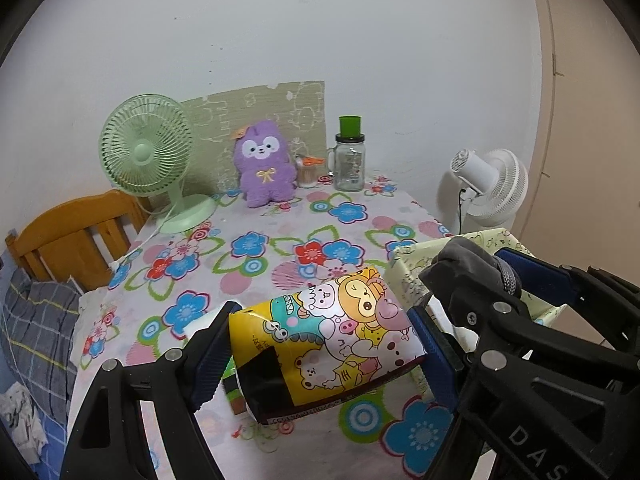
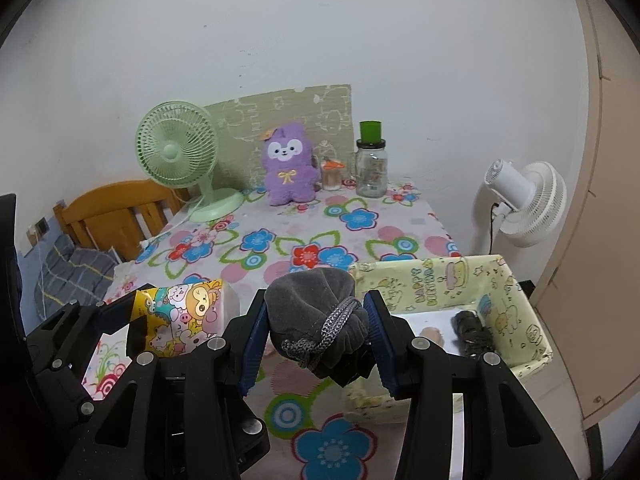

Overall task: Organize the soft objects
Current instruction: 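Lift and carry the tissue pack and beanie with both tools toward the box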

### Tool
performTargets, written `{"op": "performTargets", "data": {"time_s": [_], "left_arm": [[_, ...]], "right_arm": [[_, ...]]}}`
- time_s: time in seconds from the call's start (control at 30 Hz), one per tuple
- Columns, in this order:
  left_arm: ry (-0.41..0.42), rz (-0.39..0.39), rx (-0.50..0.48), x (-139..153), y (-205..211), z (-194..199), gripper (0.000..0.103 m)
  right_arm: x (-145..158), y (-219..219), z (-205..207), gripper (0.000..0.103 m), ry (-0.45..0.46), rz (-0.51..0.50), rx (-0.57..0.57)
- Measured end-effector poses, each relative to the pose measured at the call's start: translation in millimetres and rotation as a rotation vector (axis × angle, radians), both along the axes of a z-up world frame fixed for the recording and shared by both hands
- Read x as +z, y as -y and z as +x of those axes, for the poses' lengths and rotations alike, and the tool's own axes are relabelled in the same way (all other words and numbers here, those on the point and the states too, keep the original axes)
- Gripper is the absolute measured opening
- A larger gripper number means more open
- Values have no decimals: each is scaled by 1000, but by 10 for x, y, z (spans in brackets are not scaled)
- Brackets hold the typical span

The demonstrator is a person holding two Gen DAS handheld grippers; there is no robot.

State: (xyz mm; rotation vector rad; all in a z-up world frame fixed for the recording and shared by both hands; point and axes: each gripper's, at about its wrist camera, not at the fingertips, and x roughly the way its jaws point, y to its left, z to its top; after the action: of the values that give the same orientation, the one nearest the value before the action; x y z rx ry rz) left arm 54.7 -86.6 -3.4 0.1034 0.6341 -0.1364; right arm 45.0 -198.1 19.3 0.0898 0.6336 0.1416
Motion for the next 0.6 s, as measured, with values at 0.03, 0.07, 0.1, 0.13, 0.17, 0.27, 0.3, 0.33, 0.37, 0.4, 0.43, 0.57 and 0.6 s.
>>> {"op": "performTargets", "data": {"time_s": [0.03,0.07,0.1,0.13,0.17,0.27,0.3,0.33,0.37,0.4,0.43,0.57,0.6], "left_arm": [[-1,0,-4,-5,20,16,84],[-4,0,-9,-11,46,33,84],[-4,0,-13,-14,72,42,84],[-6,3,-19,-19,106,60,84],[-6,4,-23,-25,131,67,84],[-12,5,-39,-38,211,111,84],[-14,5,-44,-43,229,126,84],[-14,4,-49,-46,257,141,84],[-15,3,-54,-49,285,153,84],[-15,4,-60,-52,319,169,84],[-15,4,-65,-55,349,183,84],[-10,10,-83,-62,469,229,84],[-10,12,-88,-64,499,238,84]], "right_arm": [[-4,25,10,50,-1,0,-3],[-11,50,19,50,-2,0,-7],[-16,71,26,50,-4,0,-9],[-20,100,40,50,-5,-2,-13],[-23,121,50,50,-7,-4,-16],[-35,203,81,50,-7,-6,-29],[-39,221,91,50,-8,-5,-33],[-42,253,104,50,-8,-4,-38],[-44,280,111,50,-9,-5,-42],[-45,305,121,50,-9,-5,-46],[-47,338,133,50,-8,-5,-51],[-61,464,168,50,-9,1,-70],[-66,493,172,50,-9,2,-74]]}}
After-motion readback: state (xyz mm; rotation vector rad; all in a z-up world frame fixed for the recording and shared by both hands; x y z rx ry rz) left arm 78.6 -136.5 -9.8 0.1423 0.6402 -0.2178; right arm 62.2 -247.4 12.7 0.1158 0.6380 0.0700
